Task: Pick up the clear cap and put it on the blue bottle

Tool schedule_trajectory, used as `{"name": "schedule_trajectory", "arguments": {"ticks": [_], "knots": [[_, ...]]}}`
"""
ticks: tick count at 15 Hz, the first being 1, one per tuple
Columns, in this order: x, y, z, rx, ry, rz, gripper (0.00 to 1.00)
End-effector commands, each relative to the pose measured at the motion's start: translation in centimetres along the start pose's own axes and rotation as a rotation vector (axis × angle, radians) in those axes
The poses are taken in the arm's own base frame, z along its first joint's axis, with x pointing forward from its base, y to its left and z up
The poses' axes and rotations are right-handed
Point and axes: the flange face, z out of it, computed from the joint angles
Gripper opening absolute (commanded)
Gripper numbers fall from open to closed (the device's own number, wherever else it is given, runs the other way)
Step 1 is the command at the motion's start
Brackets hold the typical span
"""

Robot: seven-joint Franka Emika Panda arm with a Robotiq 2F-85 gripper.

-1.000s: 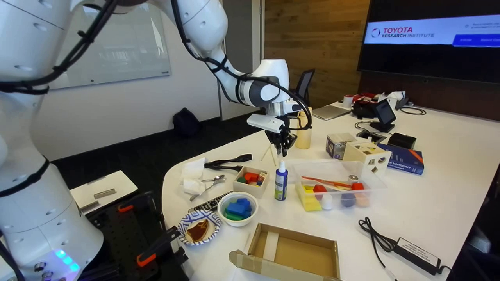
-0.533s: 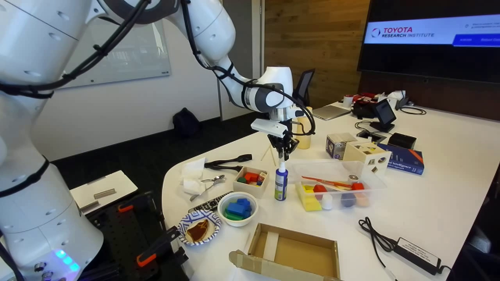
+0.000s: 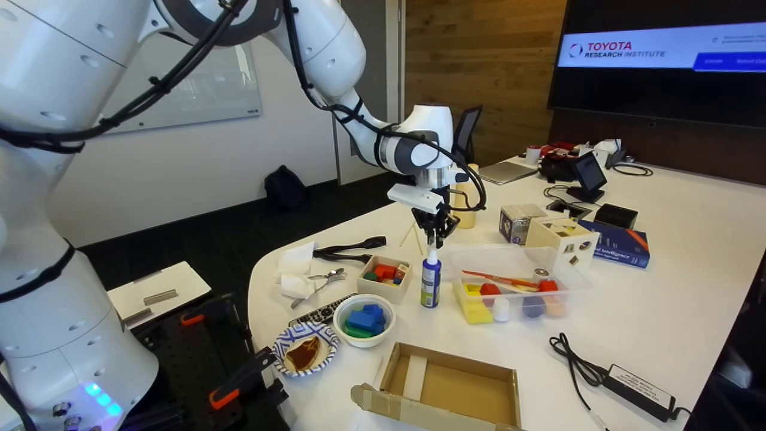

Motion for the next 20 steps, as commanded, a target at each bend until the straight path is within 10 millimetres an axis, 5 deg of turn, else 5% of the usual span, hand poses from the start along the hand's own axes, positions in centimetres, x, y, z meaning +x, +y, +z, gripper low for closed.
{"name": "schedule_trajectory", "arguments": {"ticks": [1,9,10,11,13,18,20], "knots": [[0.2,0.5,0.1,0.038,-0.041,-0.004,0.06],[0.4,0.4,1.3,0.039,-0.034,-0.002,0.06],[0.5,0.2,1.4,0.04,-0.034,-0.003,0.19],[0.6,0.1,1.4,0.043,-0.034,-0.006,0.5],[0.8,-0.1,1.5,0.045,-0.034,-0.009,0.58],[0.7,-0.3,1.7,0.045,-0.037,-0.009,0.95],[0.5,-0.3,0.8,0.04,-0.027,-0.008,1.0]]}}
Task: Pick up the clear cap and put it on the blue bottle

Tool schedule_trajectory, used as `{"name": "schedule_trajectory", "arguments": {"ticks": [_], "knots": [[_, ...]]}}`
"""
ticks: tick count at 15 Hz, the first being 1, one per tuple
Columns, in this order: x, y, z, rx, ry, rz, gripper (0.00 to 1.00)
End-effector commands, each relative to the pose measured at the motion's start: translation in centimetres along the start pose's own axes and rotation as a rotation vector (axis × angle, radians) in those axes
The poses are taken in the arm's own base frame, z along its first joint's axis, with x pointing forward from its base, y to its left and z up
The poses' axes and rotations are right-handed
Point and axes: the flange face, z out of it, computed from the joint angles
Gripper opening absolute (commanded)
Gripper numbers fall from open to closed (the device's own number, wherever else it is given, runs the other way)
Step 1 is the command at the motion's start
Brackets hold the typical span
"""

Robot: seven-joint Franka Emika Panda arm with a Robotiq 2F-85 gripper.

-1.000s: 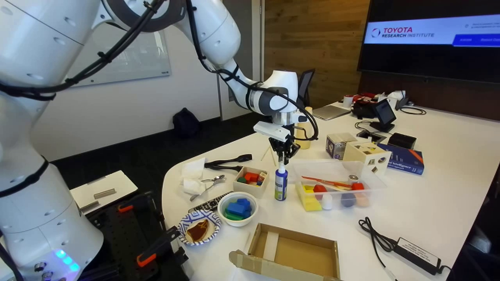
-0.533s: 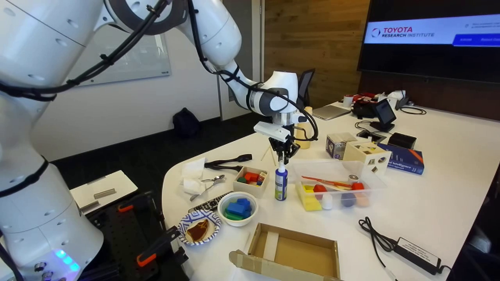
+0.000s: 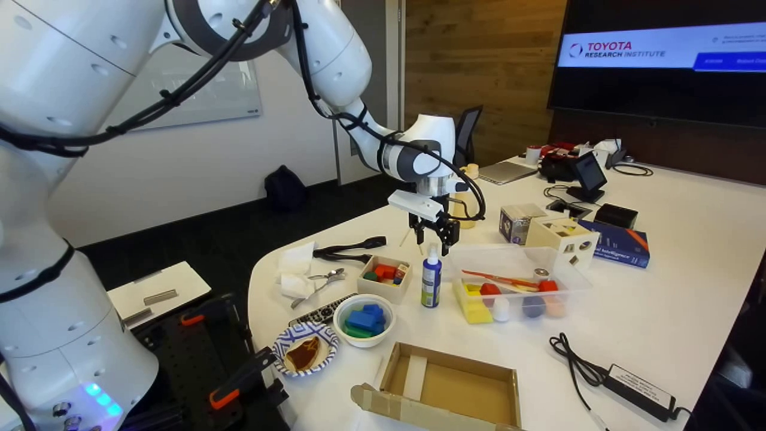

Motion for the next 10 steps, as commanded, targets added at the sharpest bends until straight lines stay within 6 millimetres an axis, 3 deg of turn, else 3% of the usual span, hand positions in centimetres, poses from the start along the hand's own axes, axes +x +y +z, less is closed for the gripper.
{"name": "schedule_trajectory", "arguments": {"ticks": [1,10], "knots": [[0.1,-0.1,-1.9,0.007,0.014,-0.011,1.0],[-2.7,-0.8,-8.7,-0.005,0.093,-0.014,1.0]]}}
